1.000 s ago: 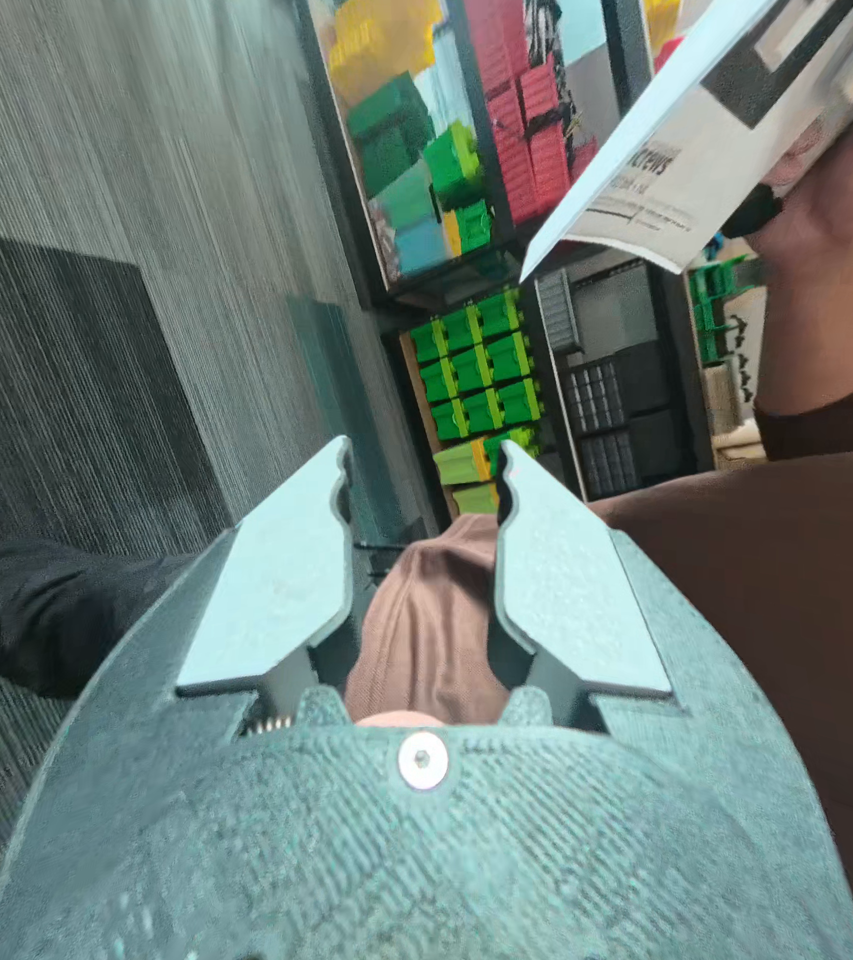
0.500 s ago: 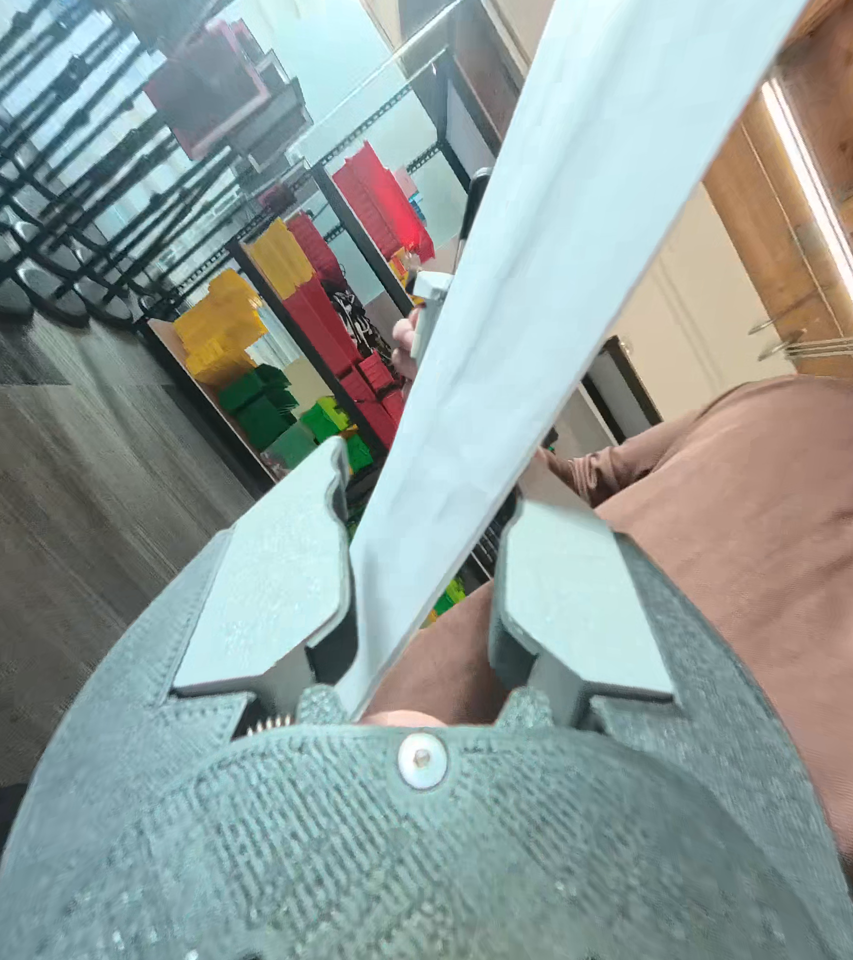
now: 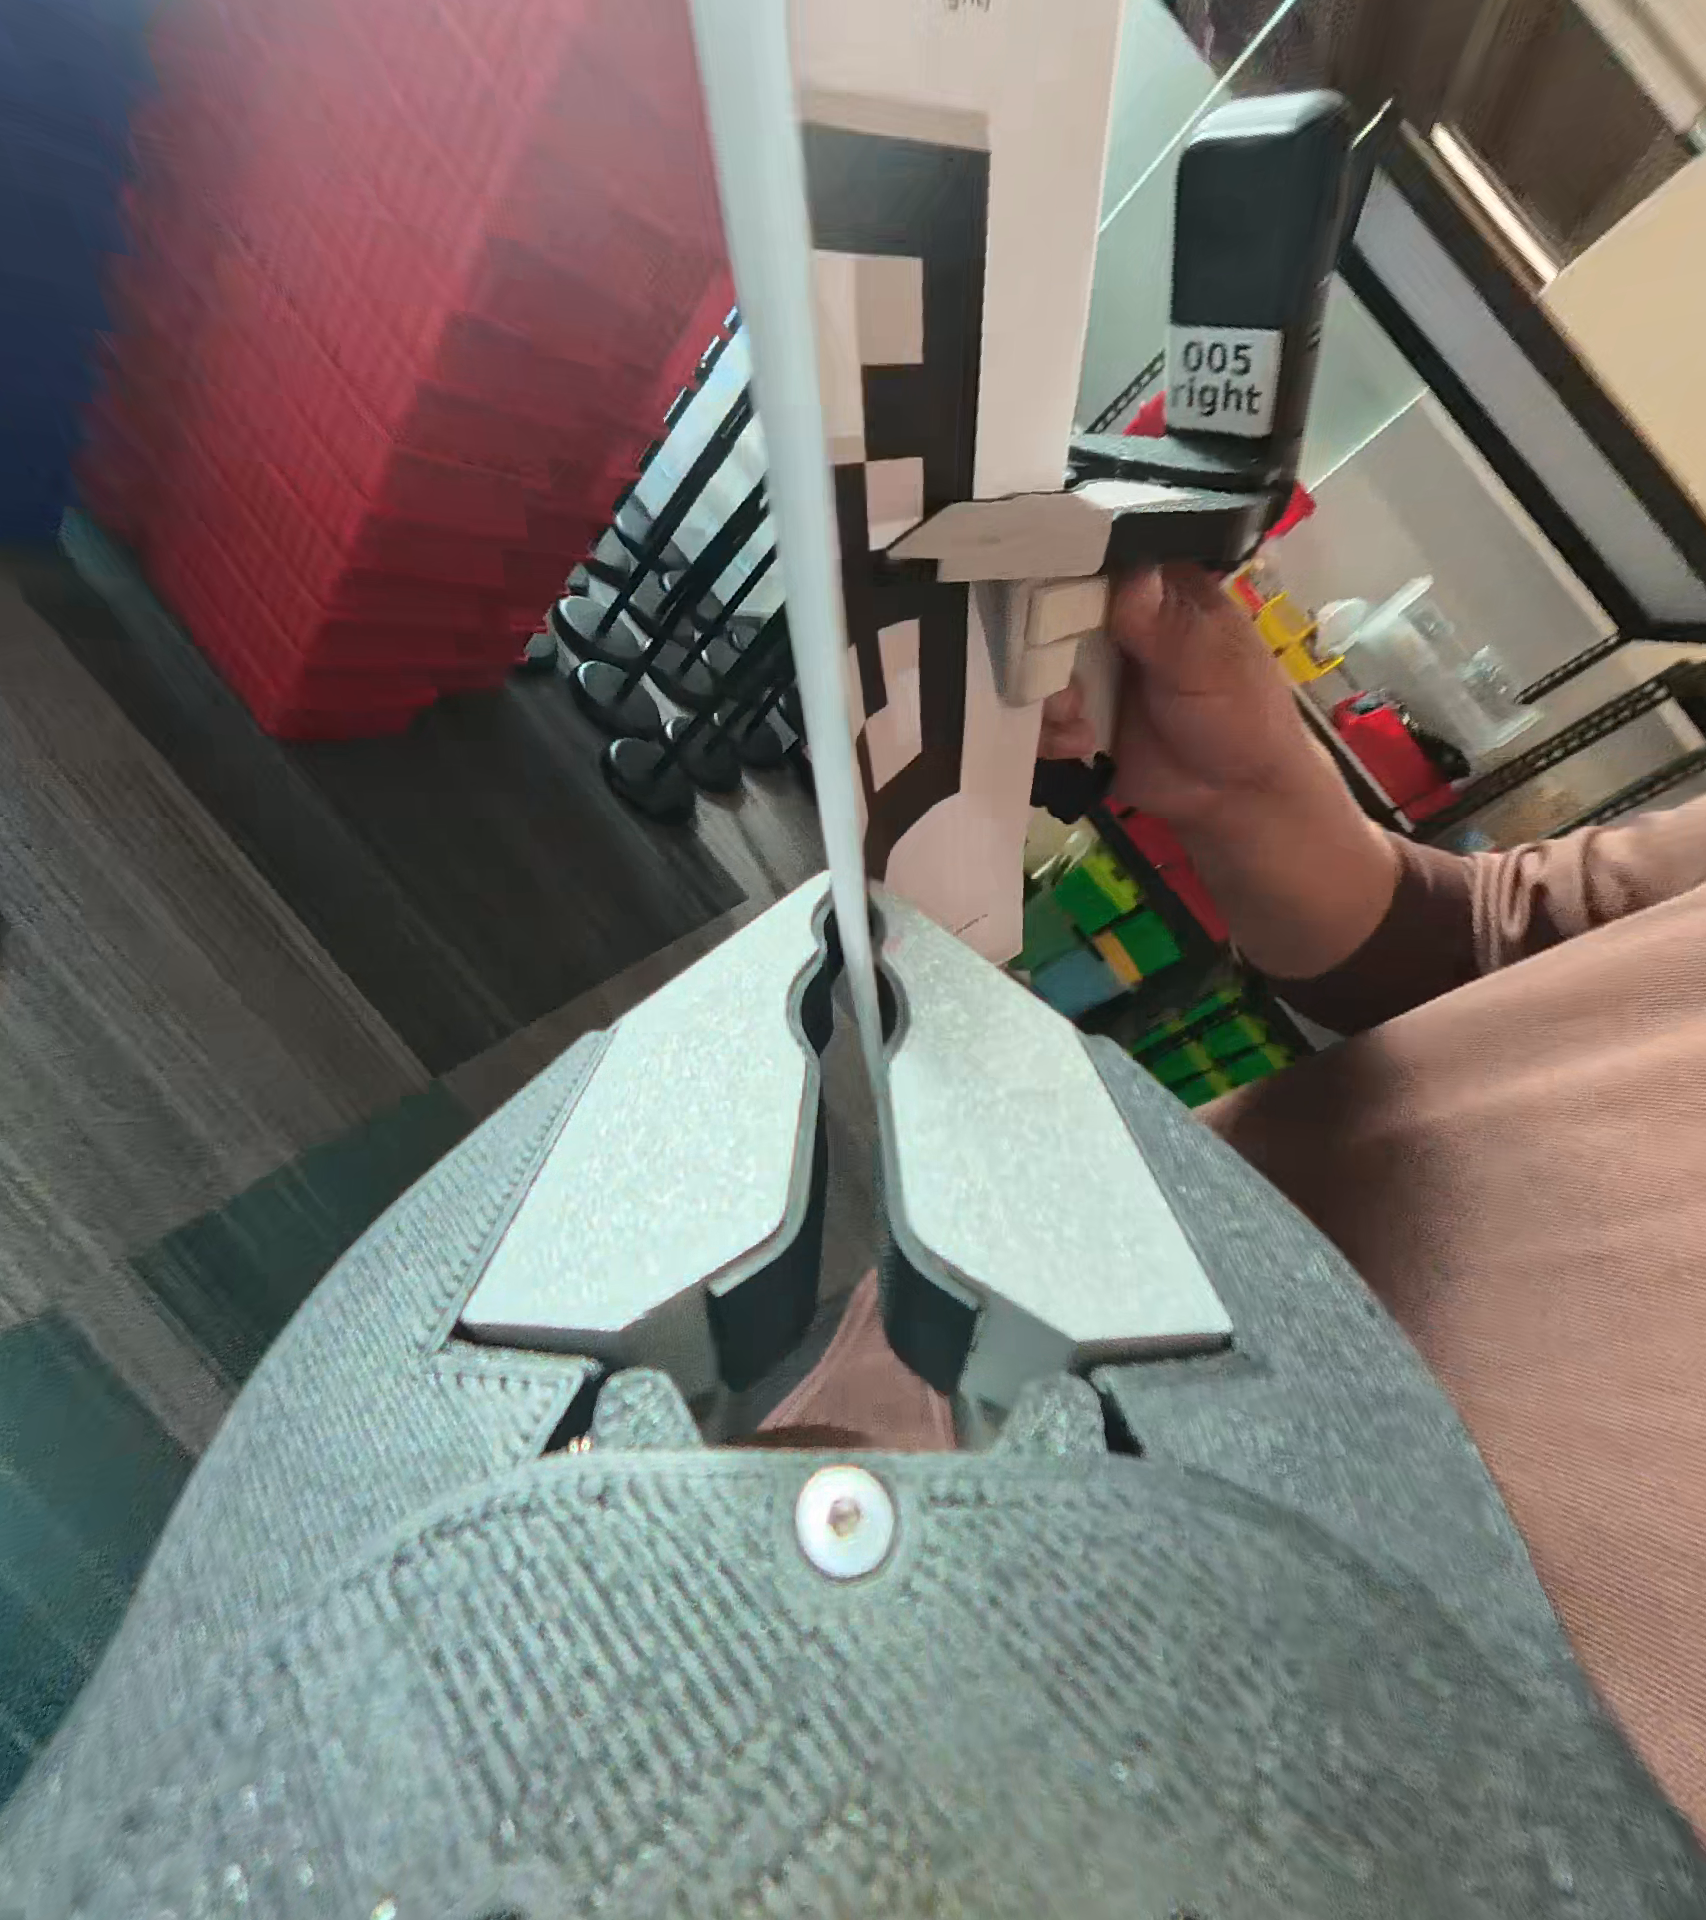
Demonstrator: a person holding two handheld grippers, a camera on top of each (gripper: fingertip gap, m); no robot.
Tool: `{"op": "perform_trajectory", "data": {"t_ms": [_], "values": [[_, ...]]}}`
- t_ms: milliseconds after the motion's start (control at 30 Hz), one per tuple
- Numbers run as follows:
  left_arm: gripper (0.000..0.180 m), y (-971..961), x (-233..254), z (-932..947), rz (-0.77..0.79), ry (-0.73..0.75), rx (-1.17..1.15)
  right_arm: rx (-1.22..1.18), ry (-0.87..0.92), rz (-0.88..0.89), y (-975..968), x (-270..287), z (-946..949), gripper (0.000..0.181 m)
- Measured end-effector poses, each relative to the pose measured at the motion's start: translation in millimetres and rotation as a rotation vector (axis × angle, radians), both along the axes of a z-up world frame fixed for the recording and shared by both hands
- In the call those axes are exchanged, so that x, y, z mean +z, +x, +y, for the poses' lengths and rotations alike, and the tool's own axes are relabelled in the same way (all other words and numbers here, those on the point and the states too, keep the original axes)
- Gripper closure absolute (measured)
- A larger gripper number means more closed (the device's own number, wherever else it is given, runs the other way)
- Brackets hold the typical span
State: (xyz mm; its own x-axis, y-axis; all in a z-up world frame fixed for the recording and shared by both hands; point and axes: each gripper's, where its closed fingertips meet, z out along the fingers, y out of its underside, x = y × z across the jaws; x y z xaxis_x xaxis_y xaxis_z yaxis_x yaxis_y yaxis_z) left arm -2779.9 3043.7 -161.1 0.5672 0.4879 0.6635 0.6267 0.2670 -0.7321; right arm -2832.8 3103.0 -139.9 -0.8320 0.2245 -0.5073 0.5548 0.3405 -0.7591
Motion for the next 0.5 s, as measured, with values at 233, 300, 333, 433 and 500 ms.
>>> {"op": "perform_trajectory", "data": {"t_ms": [233,300,333,433,500], "values": [[0.180,-208.3,-18.5,-68.3,0.059,-0.094,-0.271,-0.434,0.408,0.313,-207.3,-41.9,-57.3,0.181],[0.180,-253.7,-16.5,-78.1,0.057,-0.149,-0.356,-0.512,0.474,0.326,-247.9,-43.9,-64.2,0.181],[0.180,-273.0,-12.1,-79.4,0.050,-0.155,-0.407,-0.545,0.496,0.313,-265.4,-44.5,-65.2,0.181],[0.180,-327.6,-2.3,-77.7,0.073,-0.205,-0.538,-0.647,0.515,0.295,-312.2,-40.3,-59.6,0.181],[0.180,-359.3,-0.9,-71.7,0.109,-0.241,-0.622,-0.706,0.505,0.279,-339.8,-40.6,-51.8,0.181]]}}
